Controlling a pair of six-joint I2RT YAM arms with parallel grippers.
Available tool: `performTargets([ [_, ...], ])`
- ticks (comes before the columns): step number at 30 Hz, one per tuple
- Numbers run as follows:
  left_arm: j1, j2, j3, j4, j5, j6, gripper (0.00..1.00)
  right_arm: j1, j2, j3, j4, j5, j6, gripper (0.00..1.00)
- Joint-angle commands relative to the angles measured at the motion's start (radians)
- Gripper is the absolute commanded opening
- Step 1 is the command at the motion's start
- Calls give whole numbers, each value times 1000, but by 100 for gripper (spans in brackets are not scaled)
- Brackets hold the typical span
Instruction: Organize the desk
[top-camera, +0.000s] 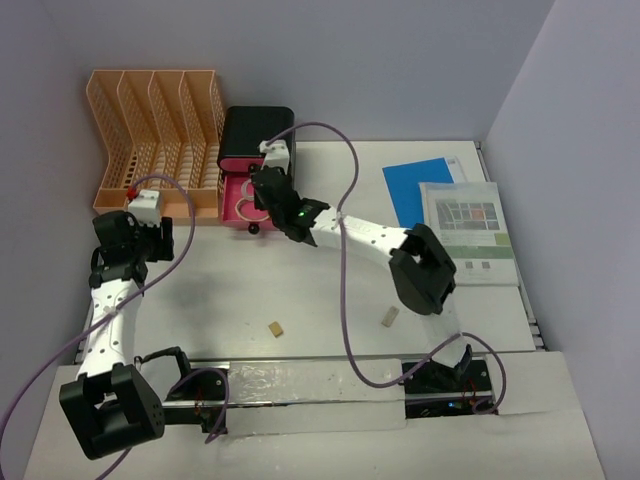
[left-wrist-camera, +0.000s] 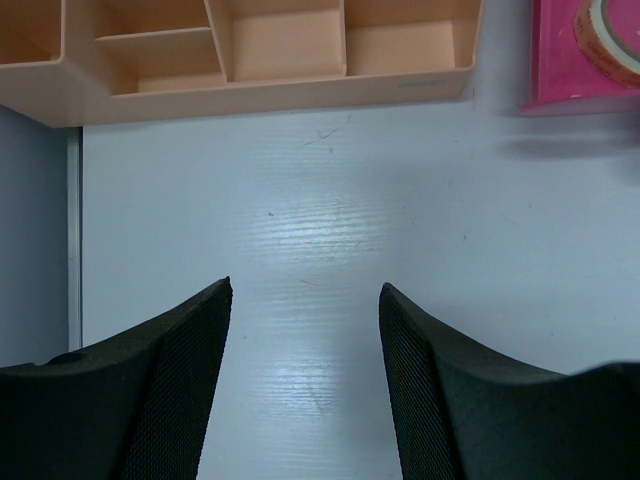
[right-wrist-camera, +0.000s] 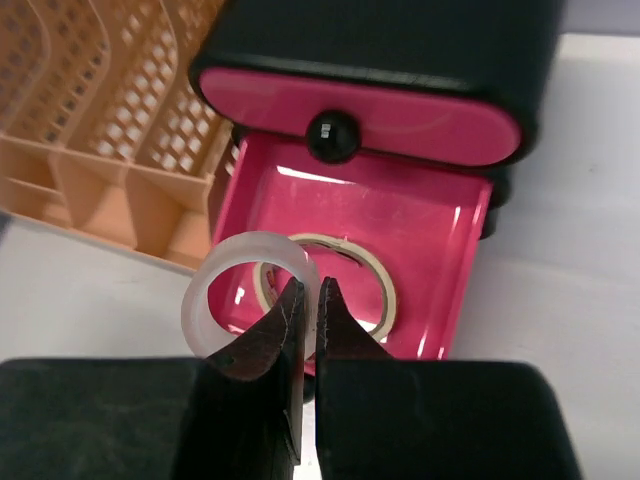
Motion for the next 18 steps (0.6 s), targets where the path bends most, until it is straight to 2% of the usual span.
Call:
performTargets([
  [1,14,-1,6,27,64,-29,67,10,121,137,67,30,-60,0],
  [6,15,13,5,29,63,-27,67,10,261,278,-13,18,-76,0],
  [10,18,11,1,33,63,-28,67,7,328,331,-75,41,-46,0],
  [18,19,9,-1,32,70,-25,66,-1,341,352,-168,75,-11,0],
])
